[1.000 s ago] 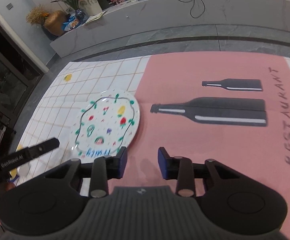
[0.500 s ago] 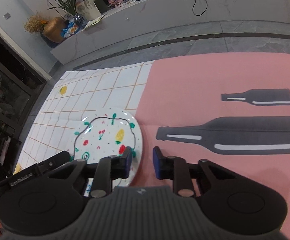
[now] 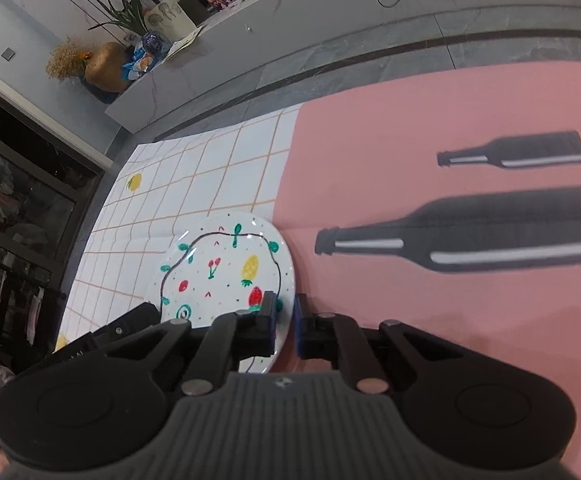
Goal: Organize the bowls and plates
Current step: 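Lift the white Fruity plate with both tools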
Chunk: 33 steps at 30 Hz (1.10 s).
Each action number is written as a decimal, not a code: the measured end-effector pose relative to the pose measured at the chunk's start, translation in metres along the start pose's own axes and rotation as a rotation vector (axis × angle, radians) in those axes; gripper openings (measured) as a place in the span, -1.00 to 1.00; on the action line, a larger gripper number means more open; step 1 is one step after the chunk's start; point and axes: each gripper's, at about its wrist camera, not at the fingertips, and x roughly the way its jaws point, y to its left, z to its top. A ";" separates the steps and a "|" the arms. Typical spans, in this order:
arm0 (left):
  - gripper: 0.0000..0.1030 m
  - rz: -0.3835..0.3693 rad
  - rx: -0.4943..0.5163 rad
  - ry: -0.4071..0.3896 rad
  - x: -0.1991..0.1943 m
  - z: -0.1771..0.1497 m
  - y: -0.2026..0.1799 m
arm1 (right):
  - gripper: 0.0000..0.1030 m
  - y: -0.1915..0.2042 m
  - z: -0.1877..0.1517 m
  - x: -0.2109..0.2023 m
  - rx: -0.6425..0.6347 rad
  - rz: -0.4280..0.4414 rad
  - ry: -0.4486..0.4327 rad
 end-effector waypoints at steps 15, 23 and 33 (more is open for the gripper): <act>-0.75 -0.108 0.069 -0.022 -0.094 -0.003 -0.075 | -0.86 -0.003 -0.036 -0.121 0.051 0.030 -0.102; -0.75 -0.145 0.101 -0.015 -0.157 -0.036 -0.135 | -0.86 -0.023 -0.083 -0.217 0.079 0.052 -0.178; -0.75 -0.221 0.151 0.003 -0.199 -0.113 -0.204 | -0.86 -0.085 -0.151 -0.322 0.159 0.015 -0.259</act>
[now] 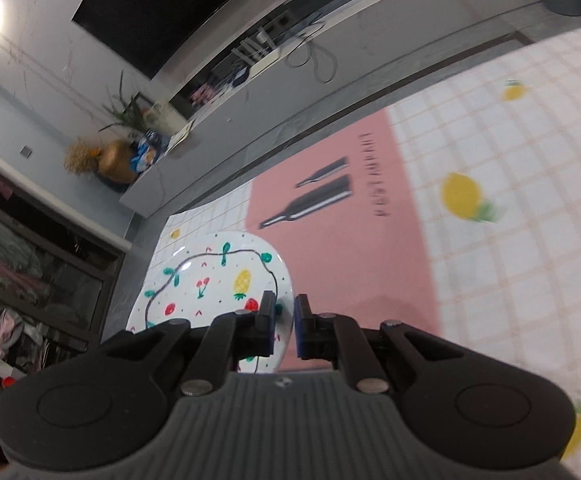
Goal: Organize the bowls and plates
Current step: 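Lift the white Fruity plate with both tools, then carry the Fruity plate beside the bowl stack and lower it onto the table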
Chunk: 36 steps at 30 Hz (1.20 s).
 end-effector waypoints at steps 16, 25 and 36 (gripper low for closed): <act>-0.76 0.028 -0.106 0.148 0.032 -0.095 0.001 | -0.88 -0.080 -0.058 -0.020 0.065 -0.101 0.064; -0.74 0.096 -0.112 0.172 0.046 -0.112 0.012 | -0.88 -0.078 -0.068 0.008 -0.030 -0.141 0.094; -0.74 0.154 -0.054 0.193 0.053 -0.121 0.008 | -0.86 -0.069 -0.078 0.020 -0.145 -0.208 0.110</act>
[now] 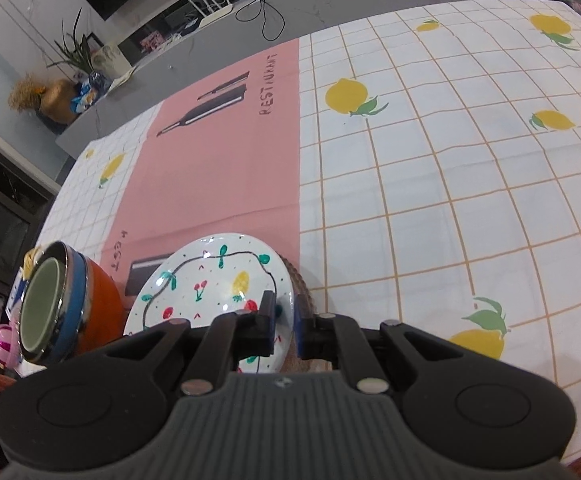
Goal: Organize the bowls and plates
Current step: 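Carry the Fruity plate beside the bowl stack and lower it onto the table, then open both tools off the plate and close them on the bowl stack rim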
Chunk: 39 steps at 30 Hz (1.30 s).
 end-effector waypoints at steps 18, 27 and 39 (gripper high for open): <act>-0.75 0.008 0.089 -0.013 0.001 0.000 -0.014 | -0.77 0.019 -0.009 0.006 -0.132 -0.097 -0.017; -0.68 0.046 0.111 -0.032 -0.006 0.000 -0.014 | -0.63 0.013 -0.006 -0.004 -0.083 -0.084 -0.028; -0.40 0.083 0.101 0.024 0.002 -0.001 -0.006 | -0.57 0.019 -0.017 0.004 -0.114 -0.151 0.027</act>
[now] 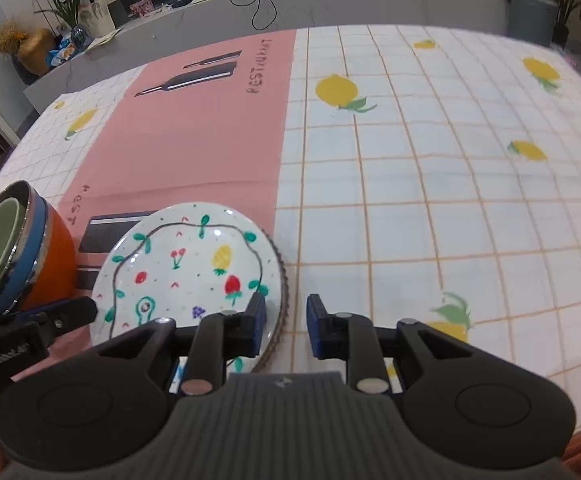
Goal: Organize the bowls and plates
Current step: 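Open both tools off the plate and close them on the bowl stack rim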
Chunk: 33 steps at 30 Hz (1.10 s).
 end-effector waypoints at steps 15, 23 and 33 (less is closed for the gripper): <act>-0.69 -0.095 0.039 0.018 -0.017 0.003 -0.005 | -0.54 -0.003 0.004 -0.014 0.065 0.022 0.019; -0.56 -0.110 0.100 0.003 -0.057 0.015 -0.011 | -0.08 0.028 0.008 -0.037 0.040 0.063 0.028; -0.14 0.022 -0.006 -0.118 -0.110 0.048 0.044 | 0.31 0.079 0.030 -0.049 0.069 0.222 0.040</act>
